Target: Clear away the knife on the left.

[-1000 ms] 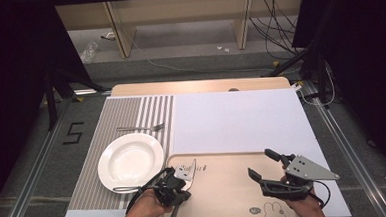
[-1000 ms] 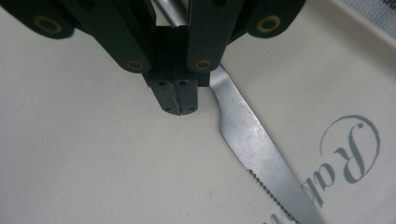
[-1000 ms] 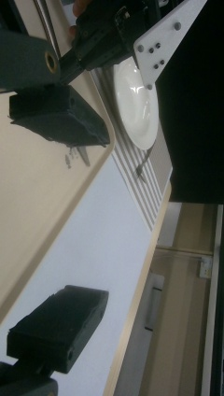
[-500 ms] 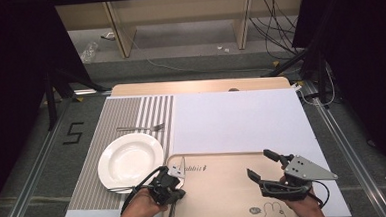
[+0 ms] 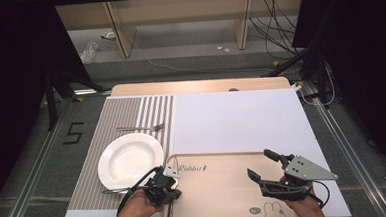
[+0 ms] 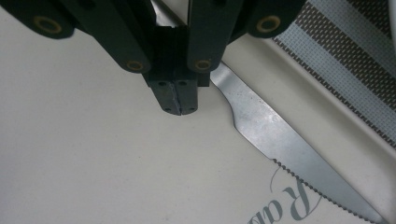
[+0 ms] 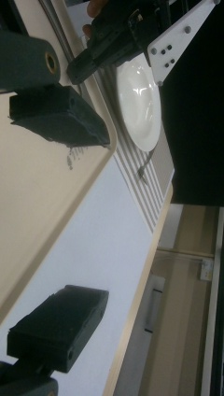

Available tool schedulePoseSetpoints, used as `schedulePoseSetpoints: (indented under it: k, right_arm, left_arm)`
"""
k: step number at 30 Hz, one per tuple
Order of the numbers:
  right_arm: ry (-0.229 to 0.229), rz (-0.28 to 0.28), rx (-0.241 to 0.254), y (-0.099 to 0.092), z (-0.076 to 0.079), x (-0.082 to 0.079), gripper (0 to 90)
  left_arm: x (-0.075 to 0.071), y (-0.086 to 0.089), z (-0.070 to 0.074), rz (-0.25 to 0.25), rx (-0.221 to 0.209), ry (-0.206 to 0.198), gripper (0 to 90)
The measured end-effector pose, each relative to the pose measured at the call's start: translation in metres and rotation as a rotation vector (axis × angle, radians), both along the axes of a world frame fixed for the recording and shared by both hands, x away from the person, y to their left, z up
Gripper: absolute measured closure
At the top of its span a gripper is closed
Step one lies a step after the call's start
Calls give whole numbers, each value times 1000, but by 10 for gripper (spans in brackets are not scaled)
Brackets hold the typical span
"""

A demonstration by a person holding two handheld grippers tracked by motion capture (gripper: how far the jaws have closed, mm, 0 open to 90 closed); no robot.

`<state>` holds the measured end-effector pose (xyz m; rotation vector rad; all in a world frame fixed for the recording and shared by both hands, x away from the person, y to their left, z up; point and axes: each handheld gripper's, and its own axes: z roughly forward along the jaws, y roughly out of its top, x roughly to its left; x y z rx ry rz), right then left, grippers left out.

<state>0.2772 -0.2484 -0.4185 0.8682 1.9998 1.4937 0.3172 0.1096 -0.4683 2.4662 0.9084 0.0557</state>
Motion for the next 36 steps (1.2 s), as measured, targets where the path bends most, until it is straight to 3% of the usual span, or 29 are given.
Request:
schedulePoseSetpoints:
  k: [21,23,28,31,36]
  right_arm:
    - [0,1,0,1,0,0,218]
    - [-3,2,0,1,0,0,218]
    - [0,2,1,1,0,0,217]
    - [2,0,5,1,0,0,217]
    - [0,-5,9,0,0,0,216]
  left_arm:
    - [1,7,1,19,5,-3,895]
    - [1,8,4,26,-16,-14,880]
    - [1,11,19,24,-116,-20,750]
    - [1,12,25,38,-166,-18,598]
    - [3,14,33,70,-194,-38,414]
